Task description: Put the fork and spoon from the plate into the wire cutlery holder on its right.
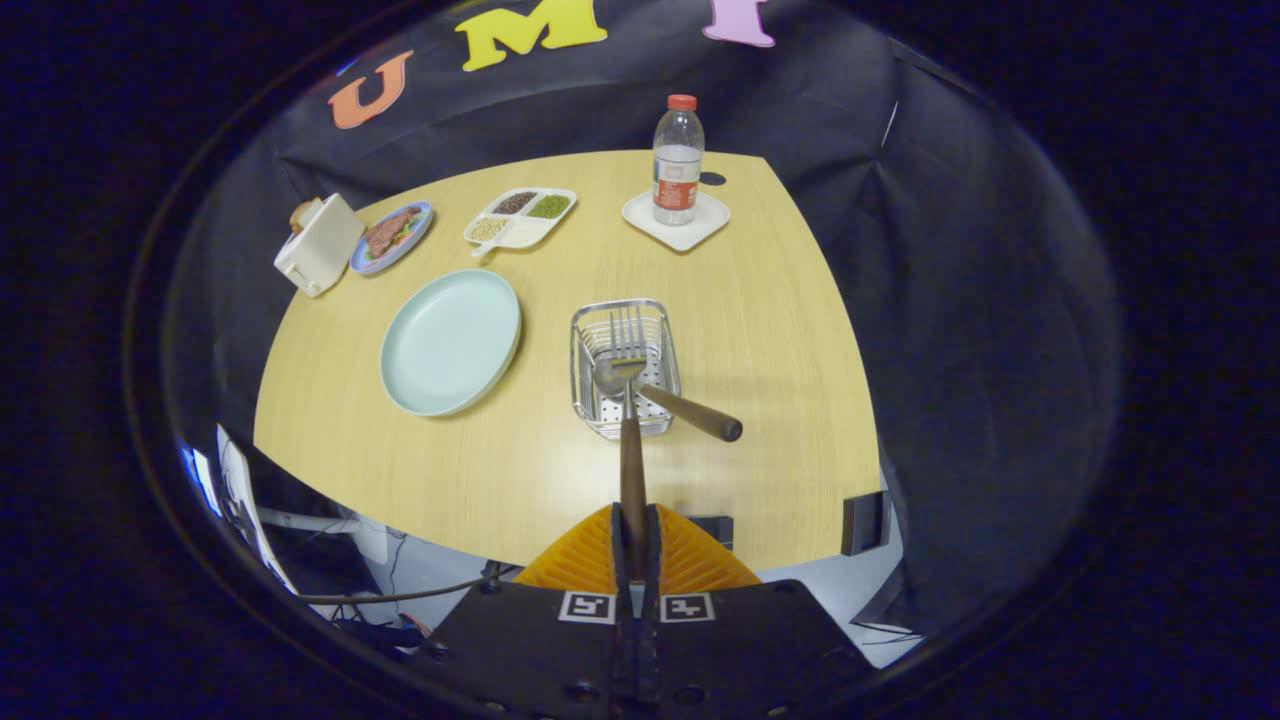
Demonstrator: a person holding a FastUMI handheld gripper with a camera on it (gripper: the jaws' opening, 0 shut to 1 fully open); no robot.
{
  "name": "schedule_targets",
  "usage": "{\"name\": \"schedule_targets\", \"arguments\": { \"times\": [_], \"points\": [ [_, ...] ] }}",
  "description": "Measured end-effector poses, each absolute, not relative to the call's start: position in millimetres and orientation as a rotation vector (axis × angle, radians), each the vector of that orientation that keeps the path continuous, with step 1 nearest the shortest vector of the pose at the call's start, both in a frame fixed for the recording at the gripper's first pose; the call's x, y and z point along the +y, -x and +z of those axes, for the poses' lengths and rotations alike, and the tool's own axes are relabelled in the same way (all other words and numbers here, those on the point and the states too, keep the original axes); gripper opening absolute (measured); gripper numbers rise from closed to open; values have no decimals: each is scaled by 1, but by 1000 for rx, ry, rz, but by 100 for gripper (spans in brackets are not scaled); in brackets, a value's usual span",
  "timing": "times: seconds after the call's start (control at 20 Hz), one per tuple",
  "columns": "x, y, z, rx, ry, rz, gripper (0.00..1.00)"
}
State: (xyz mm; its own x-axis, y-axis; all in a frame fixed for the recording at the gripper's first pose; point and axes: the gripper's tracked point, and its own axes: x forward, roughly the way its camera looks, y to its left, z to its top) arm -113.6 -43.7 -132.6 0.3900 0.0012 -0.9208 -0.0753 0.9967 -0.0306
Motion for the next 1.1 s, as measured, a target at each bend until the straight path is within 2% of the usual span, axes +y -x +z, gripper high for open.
{"name": "schedule_targets", "arguments": {
  "times": [0.05, 0.15, 0.25, 0.3, 0.4, 0.45, 0.65, 1.1],
  "points": [
    [-45, 113, -130, 1167, 74, 43, 6],
    [-42, 115, -127, 1158, 58, 47, 6],
    [-38, 111, -121, 1132, 45, 53, 10],
    [-36, 108, -119, 1113, 40, 56, 16],
    [-34, 100, -113, 1067, 35, 46, 58],
    [-32, 97, -110, 1045, 36, 46, 69],
    [-23, 85, -99, 959, 49, 46, 95],
    [3, 60, -33, 520, -24, 5, 97]
  ]
}}
